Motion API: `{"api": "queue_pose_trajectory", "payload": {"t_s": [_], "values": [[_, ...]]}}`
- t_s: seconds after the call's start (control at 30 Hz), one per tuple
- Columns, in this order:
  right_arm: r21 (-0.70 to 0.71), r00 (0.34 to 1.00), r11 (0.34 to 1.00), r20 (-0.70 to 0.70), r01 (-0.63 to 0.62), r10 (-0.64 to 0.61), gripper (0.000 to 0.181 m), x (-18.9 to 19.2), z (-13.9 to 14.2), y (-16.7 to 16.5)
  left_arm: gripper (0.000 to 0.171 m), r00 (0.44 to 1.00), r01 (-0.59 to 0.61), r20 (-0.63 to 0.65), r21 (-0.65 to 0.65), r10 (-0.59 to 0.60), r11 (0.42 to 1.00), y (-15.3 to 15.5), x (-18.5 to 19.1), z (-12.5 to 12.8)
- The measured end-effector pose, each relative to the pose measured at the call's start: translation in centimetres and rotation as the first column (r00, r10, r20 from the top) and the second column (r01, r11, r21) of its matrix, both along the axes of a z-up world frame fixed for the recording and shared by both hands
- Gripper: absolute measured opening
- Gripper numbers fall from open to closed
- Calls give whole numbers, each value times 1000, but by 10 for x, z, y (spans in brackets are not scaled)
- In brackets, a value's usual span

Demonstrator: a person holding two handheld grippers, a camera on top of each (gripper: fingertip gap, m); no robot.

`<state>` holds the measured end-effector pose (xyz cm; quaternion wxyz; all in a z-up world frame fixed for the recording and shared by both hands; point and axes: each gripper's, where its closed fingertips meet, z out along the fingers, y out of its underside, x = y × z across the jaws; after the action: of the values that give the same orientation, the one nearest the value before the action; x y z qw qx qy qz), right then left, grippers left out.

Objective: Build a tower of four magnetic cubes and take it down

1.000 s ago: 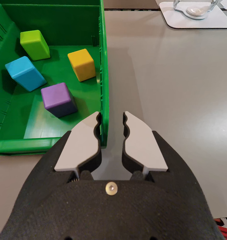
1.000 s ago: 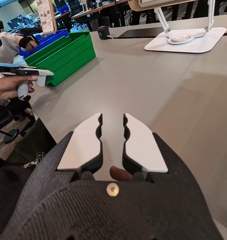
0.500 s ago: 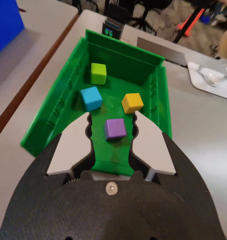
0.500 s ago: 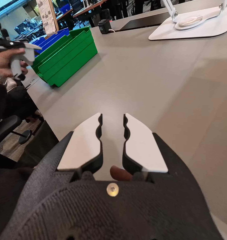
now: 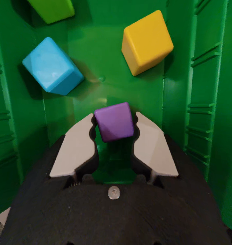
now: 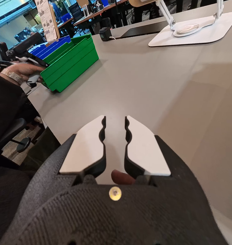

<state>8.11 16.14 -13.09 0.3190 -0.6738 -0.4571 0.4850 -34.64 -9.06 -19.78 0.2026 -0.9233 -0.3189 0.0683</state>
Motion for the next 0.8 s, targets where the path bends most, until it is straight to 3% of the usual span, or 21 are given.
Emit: {"api": "queue_pose_trajectory", "payload": {"t_s": [0.13,0.27,0.37,0.47,0.53,0.6,0.63,0.67,0.7,0.73,0.8], "values": [[-25,1000,999,-10,22,-22,27,5,1,4,54,998,0,-70,-1,0,1000,-2,-10,17],[-99,998,994,-35,41,-45,27,9,2,7,53,972,40,-233,68,-24,997,2,-14,82],[-171,996,984,-55,58,-68,27,12,3,10,52,920,220,-370,205,-133,954,40,23,149],[-206,995,976,-59,69,-83,27,15,3,13,52,826,471,-469,268,-313,840,94,91,190],[-177,994,981,-54,82,-92,27,16,4,14,52,719,652,-502,248,-481,717,134,148,189],[-103,994,990,-34,101,-105,25,18,3,17,52,522,830,-576,176,-629,529,177,205,177],[-63,994,992,-23,105,-107,25,18,2,17,52,353,925,-587,100,-728,367,193,239,161],[-29,994,994,-14,104,-104,24,18,2,17,54,150,986,-562,26,-813,164,202,274,138],[-5,995,995,-8,98,-98,24,18,1,16,54,-4,1000,-522,-27,-853,12,209,299,114],[8,996,996,-7,89,-89,23,17,2,14,54,-76,997,-469,-63,-880,-53,221,312,94],[11,996,997,-20,82,-82,23,17,5,12,53,-118,992,-294,-73,-948,-101,241,325,58]]}}
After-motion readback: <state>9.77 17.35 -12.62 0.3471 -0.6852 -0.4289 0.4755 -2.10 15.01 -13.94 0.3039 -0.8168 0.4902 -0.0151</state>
